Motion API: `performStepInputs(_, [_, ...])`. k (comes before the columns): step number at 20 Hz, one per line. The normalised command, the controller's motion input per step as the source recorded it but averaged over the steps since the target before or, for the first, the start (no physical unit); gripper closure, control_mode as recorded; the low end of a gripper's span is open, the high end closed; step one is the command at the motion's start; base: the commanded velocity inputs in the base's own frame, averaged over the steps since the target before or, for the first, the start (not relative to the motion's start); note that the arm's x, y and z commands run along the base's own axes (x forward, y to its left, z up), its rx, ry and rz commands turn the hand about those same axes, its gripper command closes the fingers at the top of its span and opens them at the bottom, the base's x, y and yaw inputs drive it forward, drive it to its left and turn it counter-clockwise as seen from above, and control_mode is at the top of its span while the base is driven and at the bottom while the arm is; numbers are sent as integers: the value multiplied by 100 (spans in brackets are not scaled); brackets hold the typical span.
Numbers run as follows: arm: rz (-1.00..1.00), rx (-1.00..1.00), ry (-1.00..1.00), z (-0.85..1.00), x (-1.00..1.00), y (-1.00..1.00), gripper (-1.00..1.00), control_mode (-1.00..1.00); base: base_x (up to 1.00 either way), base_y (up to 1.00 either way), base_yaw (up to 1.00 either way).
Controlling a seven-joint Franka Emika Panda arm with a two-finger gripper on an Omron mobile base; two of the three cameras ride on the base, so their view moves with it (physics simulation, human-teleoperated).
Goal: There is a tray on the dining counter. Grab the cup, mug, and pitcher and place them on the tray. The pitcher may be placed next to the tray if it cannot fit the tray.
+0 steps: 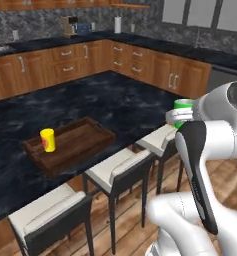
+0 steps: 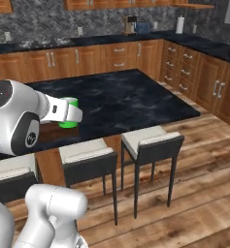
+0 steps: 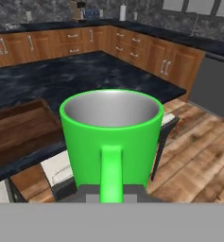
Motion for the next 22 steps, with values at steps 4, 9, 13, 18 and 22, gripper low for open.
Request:
performStepInputs(4, [0, 0, 0, 0, 0, 0, 100, 100, 46, -29, 47])
performStepInputs(9, [0, 0, 0, 0, 0, 0, 100, 100, 48, -36, 40])
performStepInputs(13, [0, 0, 0, 0, 0, 0, 100, 100, 51, -34, 29])
performStepInputs(18, [0, 0, 0, 0, 0, 0, 100, 100, 43, -9, 31])
performStepInputs(22, [0, 0, 0, 0, 0, 0, 100, 100, 25, 0, 45])
